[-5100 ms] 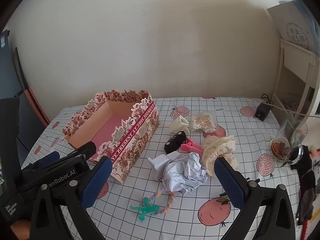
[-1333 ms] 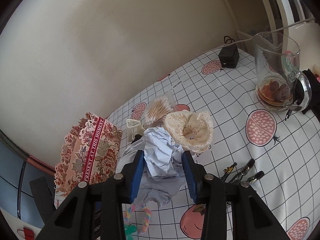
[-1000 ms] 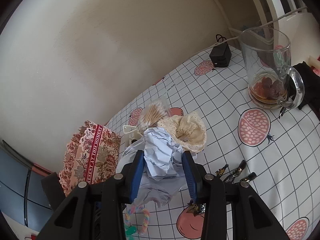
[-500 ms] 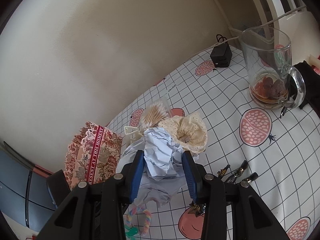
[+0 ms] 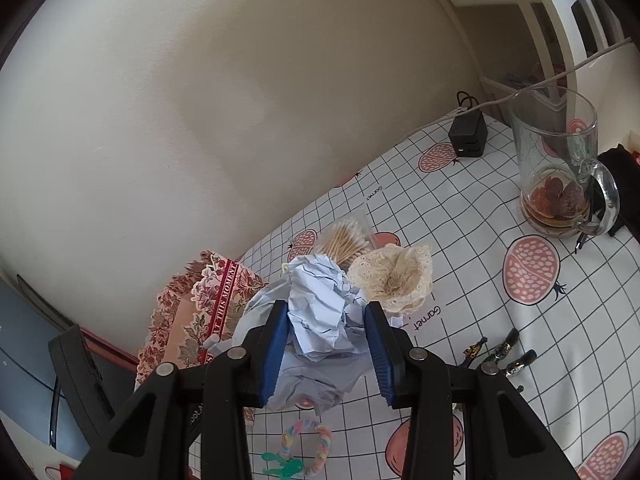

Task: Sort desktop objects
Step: 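Grasp the white plastic clip with the left gripper and lift it, then carry the clip with the left gripper and the paper with the right gripper over the gift box, then open both grippers to drop the clip and paper into the box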

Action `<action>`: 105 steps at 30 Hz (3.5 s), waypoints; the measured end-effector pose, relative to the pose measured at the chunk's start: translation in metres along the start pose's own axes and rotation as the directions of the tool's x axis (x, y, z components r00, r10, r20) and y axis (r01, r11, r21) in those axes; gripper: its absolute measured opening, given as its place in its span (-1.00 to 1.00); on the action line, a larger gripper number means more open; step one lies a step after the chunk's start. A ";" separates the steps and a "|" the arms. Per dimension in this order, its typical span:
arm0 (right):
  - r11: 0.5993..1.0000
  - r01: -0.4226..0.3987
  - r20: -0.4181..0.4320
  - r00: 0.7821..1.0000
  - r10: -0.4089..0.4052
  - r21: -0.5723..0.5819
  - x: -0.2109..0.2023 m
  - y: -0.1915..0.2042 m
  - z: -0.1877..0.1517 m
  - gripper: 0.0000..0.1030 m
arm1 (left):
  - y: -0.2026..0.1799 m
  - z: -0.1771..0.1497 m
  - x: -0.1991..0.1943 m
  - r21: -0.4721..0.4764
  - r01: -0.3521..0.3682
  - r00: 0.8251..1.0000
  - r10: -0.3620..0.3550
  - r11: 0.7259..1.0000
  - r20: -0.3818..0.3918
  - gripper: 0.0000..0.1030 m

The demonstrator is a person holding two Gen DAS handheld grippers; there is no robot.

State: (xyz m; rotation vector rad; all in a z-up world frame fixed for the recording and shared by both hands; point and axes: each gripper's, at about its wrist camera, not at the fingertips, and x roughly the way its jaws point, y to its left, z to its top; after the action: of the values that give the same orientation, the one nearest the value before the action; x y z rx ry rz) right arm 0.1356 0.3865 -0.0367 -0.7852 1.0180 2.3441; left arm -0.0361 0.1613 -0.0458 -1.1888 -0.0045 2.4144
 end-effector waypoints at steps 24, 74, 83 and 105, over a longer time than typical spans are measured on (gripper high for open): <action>0.996 -0.062 0.077 0.995 0.067 -0.067 -0.032 0.056 -0.004 -0.19 | 0.050 0.036 -0.108 -0.145 0.056 0.971 -0.020 0.988 0.239 -0.60; 0.950 -0.153 0.022 0.986 0.165 -0.273 0.059 0.190 -0.073 -0.19 | 0.215 0.008 -0.090 -0.477 0.026 0.971 0.091 0.879 0.222 -0.60; 0.950 -0.138 -0.007 0.990 0.142 -0.282 0.076 0.198 -0.081 -0.17 | 0.226 0.003 -0.083 -0.504 0.039 0.975 0.078 0.863 0.210 -0.60; 0.957 -0.086 -0.028 0.996 0.081 -0.278 0.089 0.197 -0.088 -0.05 | 0.229 0.003 -0.073 -0.507 0.058 0.983 0.040 0.860 0.179 -0.60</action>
State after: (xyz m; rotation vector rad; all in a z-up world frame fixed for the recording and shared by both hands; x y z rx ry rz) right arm -0.0209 0.2138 -0.0471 -0.8802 0.7471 2.5950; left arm -0.0889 -0.0726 -0.0334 -1.1562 -0.7536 2.5875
